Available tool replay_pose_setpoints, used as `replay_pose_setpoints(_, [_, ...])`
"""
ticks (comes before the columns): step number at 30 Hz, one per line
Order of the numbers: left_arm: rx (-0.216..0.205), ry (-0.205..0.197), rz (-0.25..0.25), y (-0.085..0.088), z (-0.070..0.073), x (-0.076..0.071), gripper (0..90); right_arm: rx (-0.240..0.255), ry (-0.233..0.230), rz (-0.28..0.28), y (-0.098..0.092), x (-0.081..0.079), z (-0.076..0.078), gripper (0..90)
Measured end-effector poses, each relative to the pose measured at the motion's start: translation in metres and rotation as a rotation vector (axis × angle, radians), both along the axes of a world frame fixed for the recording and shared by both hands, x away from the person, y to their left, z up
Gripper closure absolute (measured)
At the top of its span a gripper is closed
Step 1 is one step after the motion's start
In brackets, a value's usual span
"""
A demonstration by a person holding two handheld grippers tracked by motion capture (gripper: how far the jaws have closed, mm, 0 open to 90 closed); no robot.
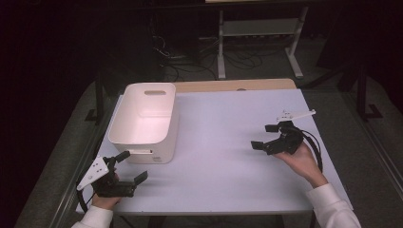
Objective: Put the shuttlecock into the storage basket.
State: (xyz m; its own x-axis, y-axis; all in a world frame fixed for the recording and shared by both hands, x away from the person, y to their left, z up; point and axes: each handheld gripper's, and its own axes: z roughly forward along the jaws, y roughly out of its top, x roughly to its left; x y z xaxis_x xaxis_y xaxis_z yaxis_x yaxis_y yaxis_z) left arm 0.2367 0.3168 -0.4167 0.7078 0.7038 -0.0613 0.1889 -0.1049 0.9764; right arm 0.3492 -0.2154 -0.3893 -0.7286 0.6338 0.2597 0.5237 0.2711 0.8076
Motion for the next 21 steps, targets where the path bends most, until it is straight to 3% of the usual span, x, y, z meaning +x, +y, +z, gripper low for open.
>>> replay_pose_setpoints(19, [0.011,-0.004,-0.002,0.001,0.000,0.000,0.0,0.013,-0.007,-0.039,-0.023,-0.013,-0.008,0.0])
replay_pose_setpoints(21, [-0.002,-0.004,0.000,0.000,0.000,-0.001,0.0,0.014,-0.011,-0.044,-0.026,-0.014,-0.009,0.0])
